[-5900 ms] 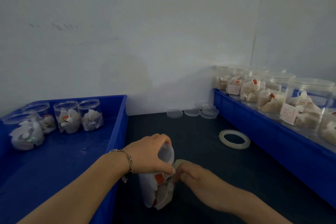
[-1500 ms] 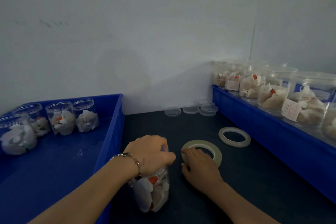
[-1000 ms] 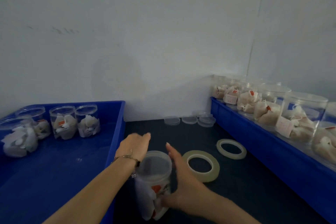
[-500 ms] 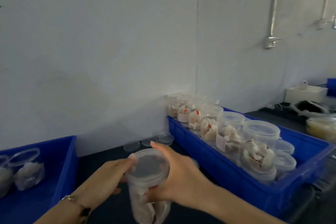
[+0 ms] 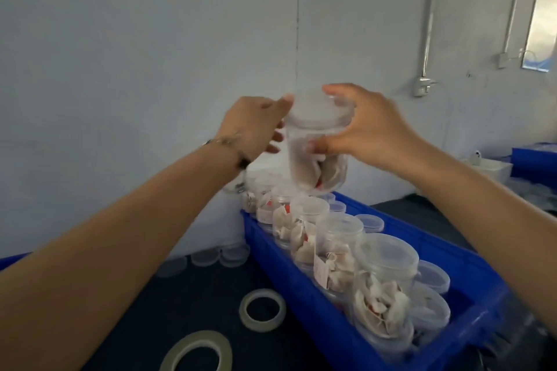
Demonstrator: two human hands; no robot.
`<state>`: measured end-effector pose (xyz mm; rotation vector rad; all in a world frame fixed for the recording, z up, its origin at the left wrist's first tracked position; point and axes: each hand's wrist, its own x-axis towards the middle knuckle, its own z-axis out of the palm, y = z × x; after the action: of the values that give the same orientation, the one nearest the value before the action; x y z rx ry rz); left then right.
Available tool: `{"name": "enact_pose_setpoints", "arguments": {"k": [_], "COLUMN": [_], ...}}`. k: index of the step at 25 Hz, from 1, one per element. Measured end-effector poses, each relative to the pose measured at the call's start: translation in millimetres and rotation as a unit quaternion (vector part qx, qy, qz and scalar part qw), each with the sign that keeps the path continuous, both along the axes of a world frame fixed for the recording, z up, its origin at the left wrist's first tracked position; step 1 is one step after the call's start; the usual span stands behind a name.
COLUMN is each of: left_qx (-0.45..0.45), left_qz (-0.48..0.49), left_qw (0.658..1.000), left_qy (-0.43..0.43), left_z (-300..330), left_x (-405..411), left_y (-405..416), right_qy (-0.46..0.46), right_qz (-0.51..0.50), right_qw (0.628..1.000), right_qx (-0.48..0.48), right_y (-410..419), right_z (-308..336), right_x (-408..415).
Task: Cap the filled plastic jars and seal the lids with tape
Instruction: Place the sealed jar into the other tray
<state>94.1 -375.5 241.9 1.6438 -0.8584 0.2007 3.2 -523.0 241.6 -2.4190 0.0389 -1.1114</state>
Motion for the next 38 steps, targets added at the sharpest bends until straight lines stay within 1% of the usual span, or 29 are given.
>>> {"name": "enact_pose_setpoints", "arguments": {"k": [2,3,5,7,9,11,12,13,14,15,17,20,22,24,26,28,30,32,35,38], "left_qx": [-0.012,-0.001,0.067,0.133,0.176,0.216,0.249,0.299,0.357,0.41,0.474,0.509,0.517,0.516,0.499,0.494,0.512,0.531,0.548,0.555], "left_qz": [-0.024,-0.026,-0.011,0.0,-0.013,-0.028,-0.033,-0.031,-0.023,-0.012,0.003,-0.001,-0.002,0.004,0.014,0.032,0.076,0.122,0.171,0.229], "left_qw": [0.999,0.998,0.996,0.989,0.983,0.975,0.968,0.953,0.93,0.904,0.863,0.838,0.832,0.83,0.837,0.838,0.823,0.813,0.805,0.792], "left_qy": [0.039,0.055,0.062,0.058,0.06,0.033,0.005,-0.035,-0.08,-0.121,-0.172,-0.196,-0.204,-0.212,-0.223,-0.231,-0.234,-0.203,-0.151,-0.107], "left_z": [6,3,-11,-29,-49,-72,-84,-96,-107,-116,-128,-135,-133,-127,-116,-103,-93,-83,-71,-62], "left_x": [21,32,55,76,92,102,106,111,115,120,129,136,135,133,134,136,143,152,159,155], "left_y": [-45,-65,-103,-130,-152,-169,-176,-183,-188,-191,-192,-188,-183,-173,-154,-123,-82,-34,48,133], "right_qy": [0.005,0.014,0.043,0.079,0.114,0.156,0.18,0.201,0.213,0.217,0.23,0.268,0.273,0.292,0.314,0.299,0.251,0.219,0.194,0.197], "right_qz": [-0.065,-0.093,-0.122,-0.124,-0.126,-0.13,-0.136,-0.146,-0.154,-0.148,-0.122,-0.088,-0.048,-0.007,-0.013,-0.064,-0.089,-0.074,-0.028,0.009], "right_qw": [0.998,0.995,0.991,0.989,0.985,0.978,0.974,0.969,0.965,0.965,0.965,0.959,0.959,0.95,0.941,0.949,0.963,0.973,0.979,0.977], "right_qx": [-0.017,-0.023,-0.026,0.0,0.033,0.043,0.021,-0.006,-0.023,-0.011,0.034,0.024,0.061,0.112,0.123,0.081,0.052,0.026,-0.048,-0.087], "right_y": [-30,-44,-70,-95,-116,-133,-141,-148,-155,-160,-170,-179,-181,-184,-189,-192,-179,-153,-96,-34], "right_z": [3,0,-12,-31,-51,-72,-83,-96,-109,-122,-145,-166,-169,-166,-155,-136,-112,-91,-70,-58], "right_x": [27,41,63,81,97,113,120,127,133,136,140,148,149,143,136,132,128,126,131,141]}}
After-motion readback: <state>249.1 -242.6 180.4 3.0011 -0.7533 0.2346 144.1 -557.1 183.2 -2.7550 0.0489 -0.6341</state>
